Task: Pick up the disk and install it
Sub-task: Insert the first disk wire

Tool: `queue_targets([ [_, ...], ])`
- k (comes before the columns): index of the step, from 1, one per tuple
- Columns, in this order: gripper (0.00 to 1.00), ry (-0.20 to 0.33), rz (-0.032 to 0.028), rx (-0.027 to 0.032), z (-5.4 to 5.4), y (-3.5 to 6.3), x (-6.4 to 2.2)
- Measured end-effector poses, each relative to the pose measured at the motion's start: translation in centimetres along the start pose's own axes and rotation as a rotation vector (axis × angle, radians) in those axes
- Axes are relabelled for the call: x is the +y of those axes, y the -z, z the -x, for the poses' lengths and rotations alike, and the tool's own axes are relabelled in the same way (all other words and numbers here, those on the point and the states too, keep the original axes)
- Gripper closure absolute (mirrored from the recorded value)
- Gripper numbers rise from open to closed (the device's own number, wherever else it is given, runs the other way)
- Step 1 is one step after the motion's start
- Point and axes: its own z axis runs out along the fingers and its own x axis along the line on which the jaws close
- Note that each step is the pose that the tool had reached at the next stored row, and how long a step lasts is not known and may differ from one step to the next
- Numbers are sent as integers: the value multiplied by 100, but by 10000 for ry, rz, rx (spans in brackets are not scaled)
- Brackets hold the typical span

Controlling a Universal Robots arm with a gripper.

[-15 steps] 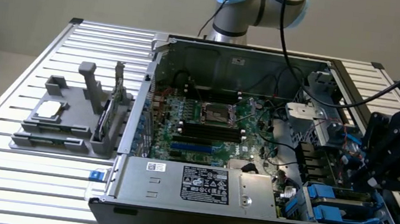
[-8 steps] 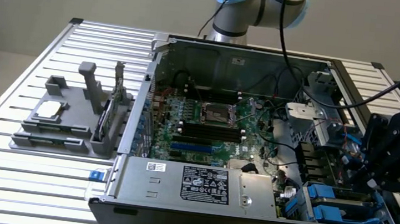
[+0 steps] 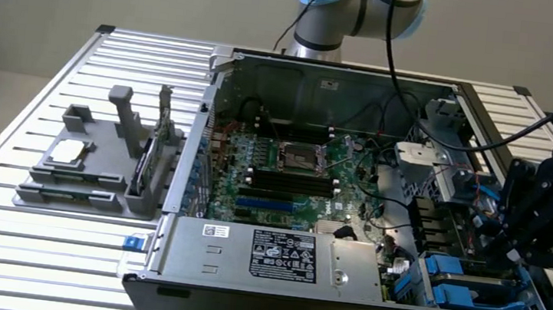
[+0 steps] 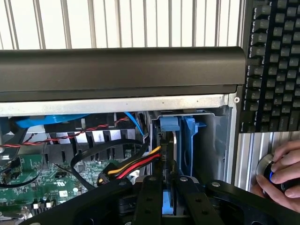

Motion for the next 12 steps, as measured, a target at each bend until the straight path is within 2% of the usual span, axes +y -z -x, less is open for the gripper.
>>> queue_targets([
  [12, 84, -62, -9, -83, -26, -18, 10],
])
